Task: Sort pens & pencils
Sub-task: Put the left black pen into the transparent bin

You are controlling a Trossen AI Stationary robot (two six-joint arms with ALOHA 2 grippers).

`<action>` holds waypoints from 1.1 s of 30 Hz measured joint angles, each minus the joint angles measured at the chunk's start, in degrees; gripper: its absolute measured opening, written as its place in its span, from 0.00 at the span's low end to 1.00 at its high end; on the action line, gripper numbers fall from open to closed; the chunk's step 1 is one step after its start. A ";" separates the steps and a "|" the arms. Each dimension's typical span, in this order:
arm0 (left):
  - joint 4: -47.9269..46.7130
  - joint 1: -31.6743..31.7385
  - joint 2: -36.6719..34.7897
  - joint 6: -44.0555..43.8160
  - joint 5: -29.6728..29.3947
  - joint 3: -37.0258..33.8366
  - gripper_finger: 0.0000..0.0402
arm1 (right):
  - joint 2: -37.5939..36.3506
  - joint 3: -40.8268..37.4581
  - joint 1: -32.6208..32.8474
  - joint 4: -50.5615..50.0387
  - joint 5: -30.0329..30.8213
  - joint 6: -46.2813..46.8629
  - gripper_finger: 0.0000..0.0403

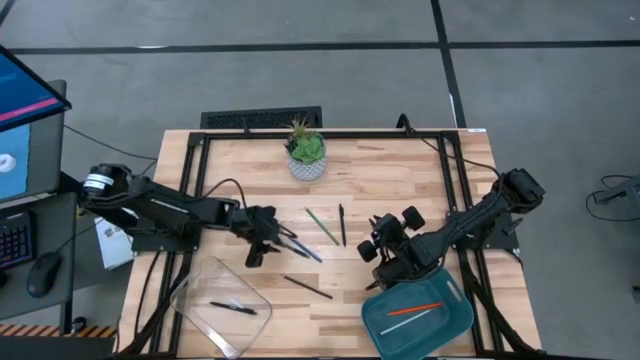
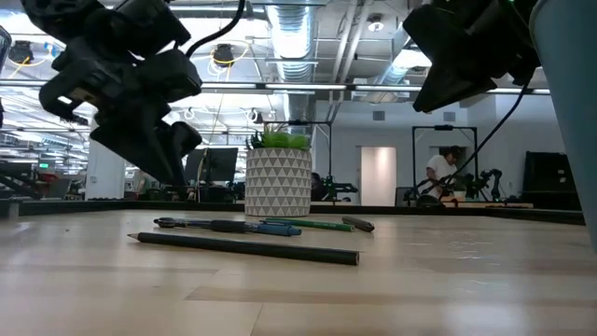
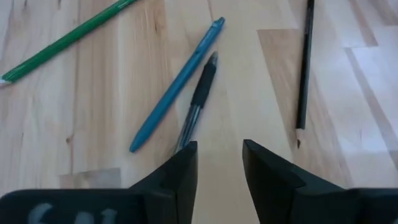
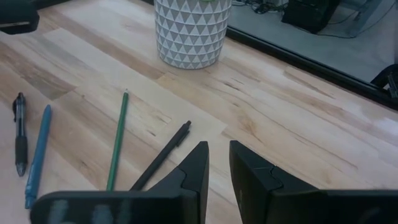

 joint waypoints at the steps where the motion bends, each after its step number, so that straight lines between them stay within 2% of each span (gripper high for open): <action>1: 0.55 0.36 0.00 0.02 0.36 0.00 0.31 | 0.00 0.00 0.00 0.01 -0.01 -0.01 0.22; 9: 1.04 1.98 0.95 3.14 2.41 0.00 0.36 | 0.00 0.00 0.00 0.02 -0.01 0.00 0.22; 14: 2.57 1.98 4.77 6.94 6.58 0.00 0.35 | 0.00 0.00 0.00 0.03 -0.03 0.00 0.22; 24: 11.70 4.99 12.66 8.76 6.22 0.04 0.33 | 0.00 0.00 0.26 -0.02 -0.03 0.00 0.22; 33: 12.12 7.06 13.27 8.94 8.23 -0.01 0.33 | 0.00 0.00 0.26 -0.03 -0.14 -0.98 0.22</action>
